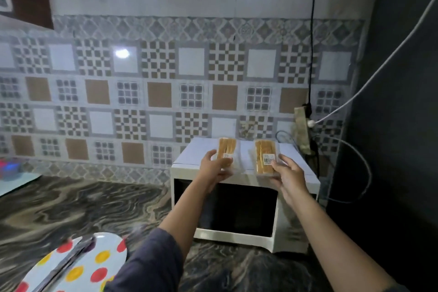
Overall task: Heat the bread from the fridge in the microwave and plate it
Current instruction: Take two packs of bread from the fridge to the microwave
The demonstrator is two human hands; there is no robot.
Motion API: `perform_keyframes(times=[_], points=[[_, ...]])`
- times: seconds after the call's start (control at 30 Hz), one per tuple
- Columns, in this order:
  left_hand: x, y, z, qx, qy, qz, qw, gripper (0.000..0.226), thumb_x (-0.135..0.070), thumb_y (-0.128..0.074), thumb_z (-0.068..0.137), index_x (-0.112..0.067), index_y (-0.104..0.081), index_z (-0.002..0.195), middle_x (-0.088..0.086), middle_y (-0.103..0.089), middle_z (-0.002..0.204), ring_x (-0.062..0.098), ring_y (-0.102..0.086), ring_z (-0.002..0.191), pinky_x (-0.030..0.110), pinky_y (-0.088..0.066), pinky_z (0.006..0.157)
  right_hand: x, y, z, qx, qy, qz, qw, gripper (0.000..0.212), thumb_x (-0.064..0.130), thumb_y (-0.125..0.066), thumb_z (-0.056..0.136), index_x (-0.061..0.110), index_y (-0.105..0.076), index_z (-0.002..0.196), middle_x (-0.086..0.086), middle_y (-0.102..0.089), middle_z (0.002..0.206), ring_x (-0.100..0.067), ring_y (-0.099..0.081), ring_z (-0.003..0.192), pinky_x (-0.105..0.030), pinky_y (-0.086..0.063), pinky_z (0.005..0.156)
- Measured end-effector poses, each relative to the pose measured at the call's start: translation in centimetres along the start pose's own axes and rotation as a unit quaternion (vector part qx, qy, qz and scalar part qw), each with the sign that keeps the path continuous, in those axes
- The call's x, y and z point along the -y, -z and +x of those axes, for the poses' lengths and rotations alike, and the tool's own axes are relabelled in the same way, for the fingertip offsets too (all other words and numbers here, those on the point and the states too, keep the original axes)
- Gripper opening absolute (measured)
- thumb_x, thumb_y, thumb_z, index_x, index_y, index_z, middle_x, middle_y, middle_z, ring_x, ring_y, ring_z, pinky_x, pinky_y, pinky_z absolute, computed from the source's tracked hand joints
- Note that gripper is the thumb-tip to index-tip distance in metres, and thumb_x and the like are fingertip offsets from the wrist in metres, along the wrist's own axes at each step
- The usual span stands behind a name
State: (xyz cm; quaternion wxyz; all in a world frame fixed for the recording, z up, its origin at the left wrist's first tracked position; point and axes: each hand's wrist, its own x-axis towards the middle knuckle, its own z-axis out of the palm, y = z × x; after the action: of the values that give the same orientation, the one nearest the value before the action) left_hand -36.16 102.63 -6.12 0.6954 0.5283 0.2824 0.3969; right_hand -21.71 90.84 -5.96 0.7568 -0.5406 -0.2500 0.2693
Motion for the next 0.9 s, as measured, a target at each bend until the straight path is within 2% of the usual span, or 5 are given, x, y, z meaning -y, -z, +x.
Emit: perform_keyframes(times=[0.1, 0.23, 0.33, 0.57, 0.9], points=[[0.1, 0.1, 3.6, 0.000, 0.018, 0.014, 1.000, 0.058, -0.002, -0.062, 0.085, -0.011, -0.034, 0.135, 0.018, -0.059, 0.107, 0.025, -0.058, 0.077, 0.037, -0.055, 0.073, -0.8, -1.1, 3.2, -0.031, -0.013, -0.018, 0.999, 0.038, 0.004, -0.053, 0.093, 0.010, -0.050, 0.130, -0.006, -0.060, 0.101, -0.018, -0.062, 0.077, -0.029, -0.049, 0.064], [0.5, 0.2, 6.8, -0.008, 0.029, 0.042, 0.999, 0.060, -0.001, -0.061, 0.084, -0.008, -0.033, 0.137, 0.014, -0.059, 0.093, 0.021, -0.054, 0.066, 0.032, -0.047, 0.060, -1.7, -1.9, 6.2, -0.054, -0.024, -0.056, 0.997, 0.035, 0.004, -0.052, 0.093, 0.010, -0.053, 0.127, -0.010, -0.060, 0.105, -0.026, -0.063, 0.084, -0.039, -0.055, 0.073], [1.1, 0.5, 8.6, -0.013, 0.016, 0.116, 0.993, 0.064, -0.008, -0.063, 0.083, -0.012, -0.032, 0.139, 0.016, -0.059, 0.114, 0.022, -0.058, 0.076, 0.030, -0.047, 0.059, -2.2, -2.2, 8.0, -0.069, -0.037, -0.090, 0.993, 0.038, 0.006, -0.055, 0.092, 0.010, -0.052, 0.129, -0.010, -0.060, 0.109, -0.030, -0.064, 0.094, -0.049, -0.053, 0.088], [1.3, 1.0, 10.5, -0.049, -0.016, 0.299, 0.953, 0.063, -0.023, -0.060, 0.085, -0.015, -0.032, 0.141, 0.013, -0.044, 0.135, 0.030, -0.053, 0.114, 0.042, -0.046, 0.099, -2.3, -3.0, 9.2, -0.103, 0.055, -0.324, 0.939, 0.034, 0.018, -0.059, 0.089, 0.013, -0.059, 0.123, -0.009, -0.064, 0.119, -0.028, -0.058, 0.108, -0.031, -0.044, 0.085], [1.5, 1.9, 11.3, -0.021, -0.034, 0.381, 0.924, 0.059, -0.032, -0.060, 0.086, -0.010, -0.039, 0.137, 0.014, -0.038, 0.133, 0.031, -0.048, 0.119, 0.039, -0.040, 0.103, -2.7, -2.8, 10.1, -0.105, 0.028, -0.381, 0.918, 0.038, 0.024, -0.056, 0.092, 0.009, -0.056, 0.127, -0.012, -0.060, 0.126, -0.029, -0.054, 0.114, -0.032, -0.041, 0.092]])
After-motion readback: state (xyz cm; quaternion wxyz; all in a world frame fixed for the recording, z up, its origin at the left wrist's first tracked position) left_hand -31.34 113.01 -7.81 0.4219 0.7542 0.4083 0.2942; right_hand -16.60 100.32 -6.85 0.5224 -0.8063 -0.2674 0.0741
